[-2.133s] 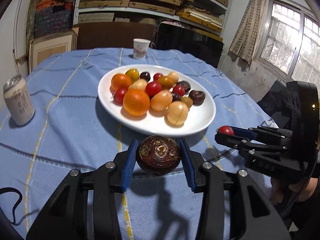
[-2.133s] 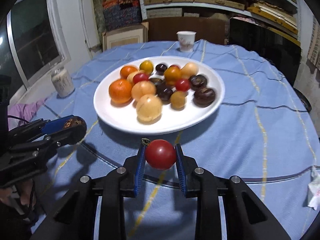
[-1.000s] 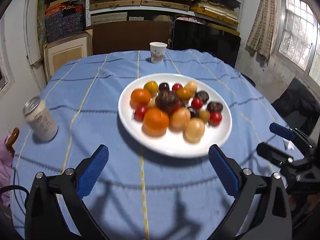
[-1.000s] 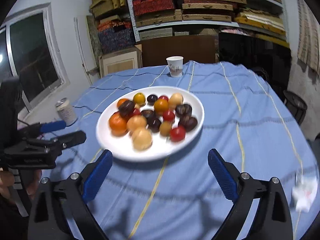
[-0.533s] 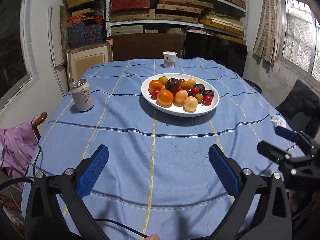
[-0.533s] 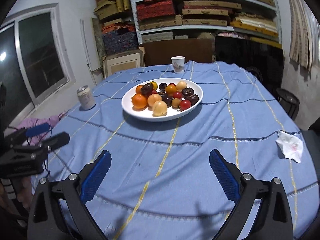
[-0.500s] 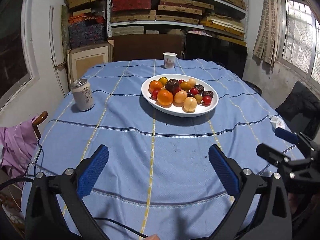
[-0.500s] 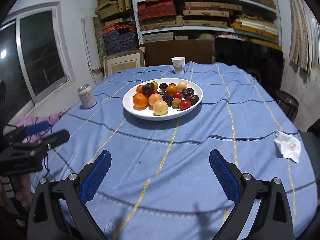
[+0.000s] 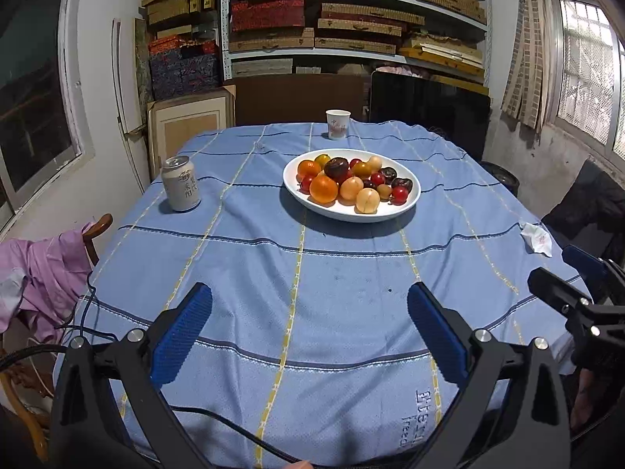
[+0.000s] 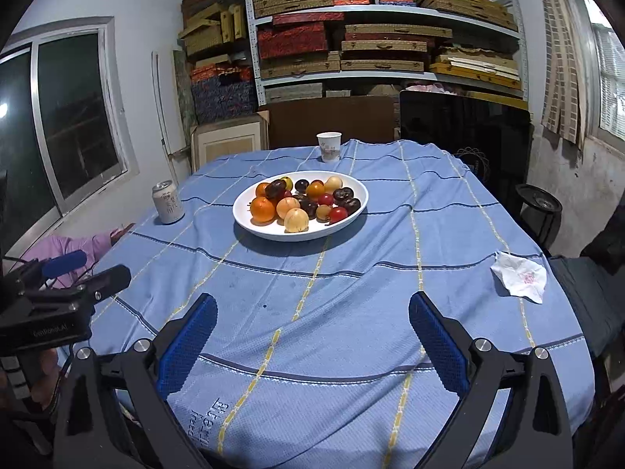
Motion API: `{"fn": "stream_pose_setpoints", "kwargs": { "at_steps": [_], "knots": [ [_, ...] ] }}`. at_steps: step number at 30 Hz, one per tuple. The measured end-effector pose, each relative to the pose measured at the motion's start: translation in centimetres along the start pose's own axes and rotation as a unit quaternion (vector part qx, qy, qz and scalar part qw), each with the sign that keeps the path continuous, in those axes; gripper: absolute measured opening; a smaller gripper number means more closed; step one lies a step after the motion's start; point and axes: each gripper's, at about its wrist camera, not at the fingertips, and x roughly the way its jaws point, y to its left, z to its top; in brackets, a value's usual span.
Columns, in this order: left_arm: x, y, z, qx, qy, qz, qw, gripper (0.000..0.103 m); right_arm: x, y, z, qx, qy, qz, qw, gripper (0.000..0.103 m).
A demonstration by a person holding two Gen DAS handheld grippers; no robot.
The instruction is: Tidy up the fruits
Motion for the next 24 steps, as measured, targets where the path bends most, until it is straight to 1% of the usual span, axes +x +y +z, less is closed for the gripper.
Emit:
{"fn": "stream_pose_setpoints", "kwargs": {
  "at_steps": [4, 8, 11, 14, 20, 24],
  "knots": [
    [-0.4, 0.0, -0.2, 0.000, -0.003, 0.002, 1.0000, 0.098, -0.2, -0.1, -0.3, 0.004, 0.004, 0.001, 1.000, 0.099],
    [-0.8, -0.4, -0.4, 0.005, -0.008, 0.006, 0.9999, 0.098, -0.6, -0.2, -0.3, 0.006, -0.001, -0.002, 1.000, 0.099],
    [-0.9, -0.6, -0.5, 0.009, -0.009, 0.001, 0.9999, 0.098, -0.8, -0.3, -0.4, 0.008, -0.002, -0.004, 1.000, 0.099],
    [-1.0, -0.6, -0.7, 0.008, -0.013, 0.007, 0.9999, 0.098, -0.8, -0.5, -0.6, 0.011, 0.000, -0.005, 1.000, 0.099],
    [-0.5, -0.3, -0.8, 0.005, 0.002, 0.003, 1.0000, 0.098, -0.8, -0.8, -0.6, 0.014, 0.000, -0.007, 1.000, 0.099],
    [-0.4, -0.3, -1.0, 0.007, 0.004, 0.009, 0.9999, 0.098, -0.8, -1.1, -0.8, 0.019, 0.002, -0.007, 1.000, 0.099]
  ]
}}
